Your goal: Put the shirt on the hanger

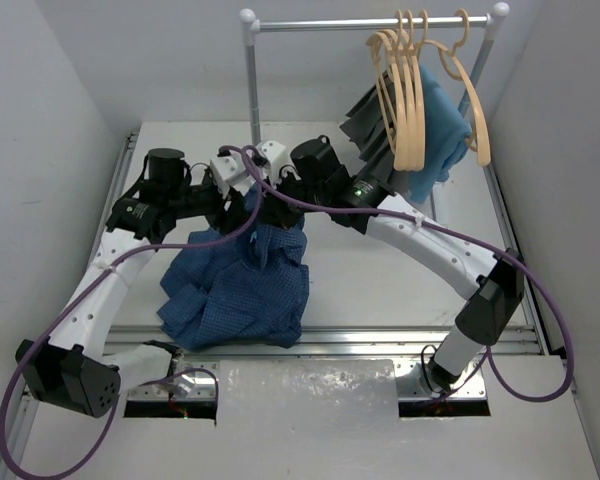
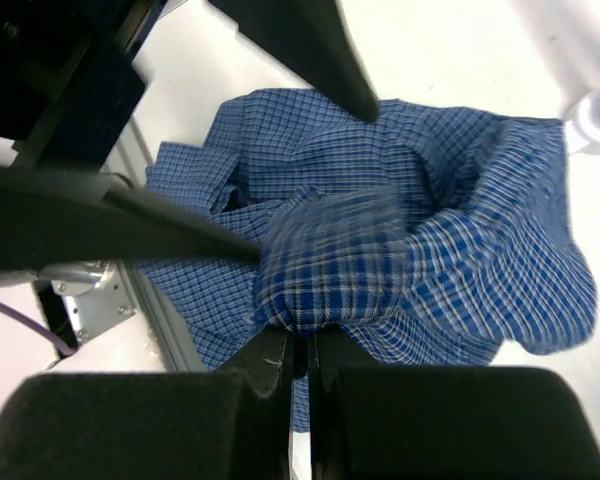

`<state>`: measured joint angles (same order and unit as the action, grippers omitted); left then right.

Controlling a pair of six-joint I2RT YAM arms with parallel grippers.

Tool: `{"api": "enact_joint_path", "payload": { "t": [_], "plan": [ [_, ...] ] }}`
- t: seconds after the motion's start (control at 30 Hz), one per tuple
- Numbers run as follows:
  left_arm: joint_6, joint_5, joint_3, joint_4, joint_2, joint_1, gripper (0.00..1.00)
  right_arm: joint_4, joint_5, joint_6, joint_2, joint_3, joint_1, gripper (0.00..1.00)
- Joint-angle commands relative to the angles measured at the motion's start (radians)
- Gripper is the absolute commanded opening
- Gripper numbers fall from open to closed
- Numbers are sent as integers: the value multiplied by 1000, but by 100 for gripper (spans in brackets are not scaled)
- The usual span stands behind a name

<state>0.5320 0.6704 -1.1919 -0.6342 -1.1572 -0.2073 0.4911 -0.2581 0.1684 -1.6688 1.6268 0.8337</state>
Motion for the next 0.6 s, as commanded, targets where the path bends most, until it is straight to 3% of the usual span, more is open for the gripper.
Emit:
{"api": "enact_joint_path", "payload": {
  "t": [0.0,0.03,0.07,0.13,0.17,0.3,0.4,0.57],
  "plan": [
    [-24,-44,-6,76,-10,-27,51,-109,-73,26,12,-7,-1,0],
    [-33,-52,-9,76,-16,-27,40,-111,-85,23,11,-8,1,0],
    [-33,-58,-14,74,-19,-27,22,-109,-95,19,9,-8,1,0],
    [-29,-68,-12,71,-19,-27,19,-108,-104,6,7,-13,-1,0],
    [-29,-57,-12,67,-19,-27,20,-112,-107,2,9,-24,-2,0],
    [-30,-3,-12,54,-22,-27,51,-126,-124,2,9,-39,-2,0],
    [-23,18,-6,51,-21,-27,59,-129,-144,2,6,-38,-1,0],
    [-6,54,8,41,-33,-32,55,-151,-184,-12,20,-57,-1,0]
  ]
}}
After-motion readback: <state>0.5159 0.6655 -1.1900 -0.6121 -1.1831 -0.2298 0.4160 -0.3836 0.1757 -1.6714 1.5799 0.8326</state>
